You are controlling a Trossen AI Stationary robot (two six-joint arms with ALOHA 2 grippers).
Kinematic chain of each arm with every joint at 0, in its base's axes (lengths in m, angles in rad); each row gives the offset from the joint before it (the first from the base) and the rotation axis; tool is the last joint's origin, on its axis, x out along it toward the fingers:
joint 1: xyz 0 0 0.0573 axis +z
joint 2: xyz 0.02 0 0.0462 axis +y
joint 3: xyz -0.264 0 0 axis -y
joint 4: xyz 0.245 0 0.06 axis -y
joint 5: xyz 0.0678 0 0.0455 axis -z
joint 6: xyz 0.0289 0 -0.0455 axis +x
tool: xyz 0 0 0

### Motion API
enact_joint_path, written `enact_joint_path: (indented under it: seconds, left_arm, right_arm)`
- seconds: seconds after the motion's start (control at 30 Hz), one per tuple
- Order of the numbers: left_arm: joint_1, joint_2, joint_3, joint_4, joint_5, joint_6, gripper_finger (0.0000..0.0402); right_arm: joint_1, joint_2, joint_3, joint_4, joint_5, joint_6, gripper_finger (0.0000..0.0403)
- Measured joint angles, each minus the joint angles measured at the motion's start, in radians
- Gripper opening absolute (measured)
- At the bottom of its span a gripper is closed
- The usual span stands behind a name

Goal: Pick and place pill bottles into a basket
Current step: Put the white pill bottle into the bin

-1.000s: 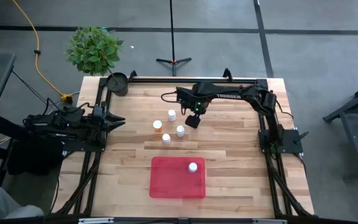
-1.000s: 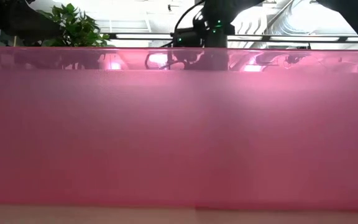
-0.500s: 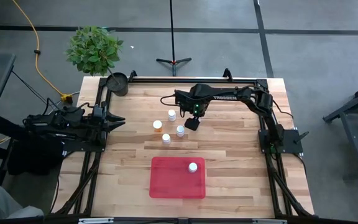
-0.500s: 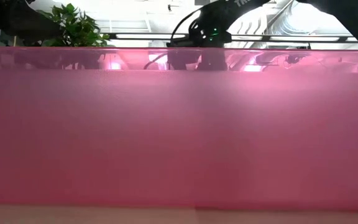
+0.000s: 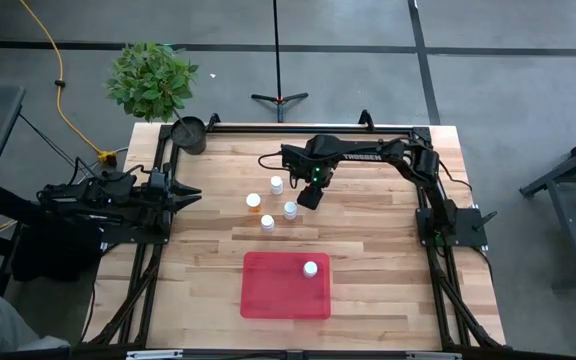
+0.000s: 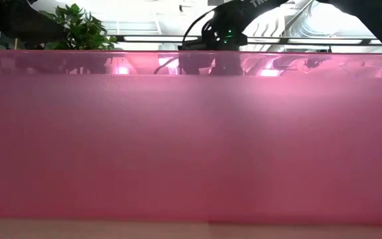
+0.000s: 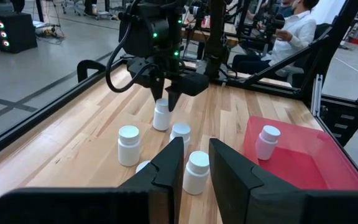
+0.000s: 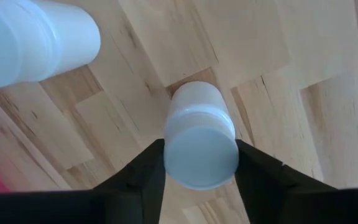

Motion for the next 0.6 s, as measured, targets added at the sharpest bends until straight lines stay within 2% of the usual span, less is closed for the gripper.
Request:
enact_joint_path:
  seconds: [0.6]
  left_arm:
    - [0.0,0.0,0.0,0.0,0.0,0.0,0.0111]
  right_arm:
    - [0.028,-0.001,0.0,-0.024,0.016,-0.003,0.0147]
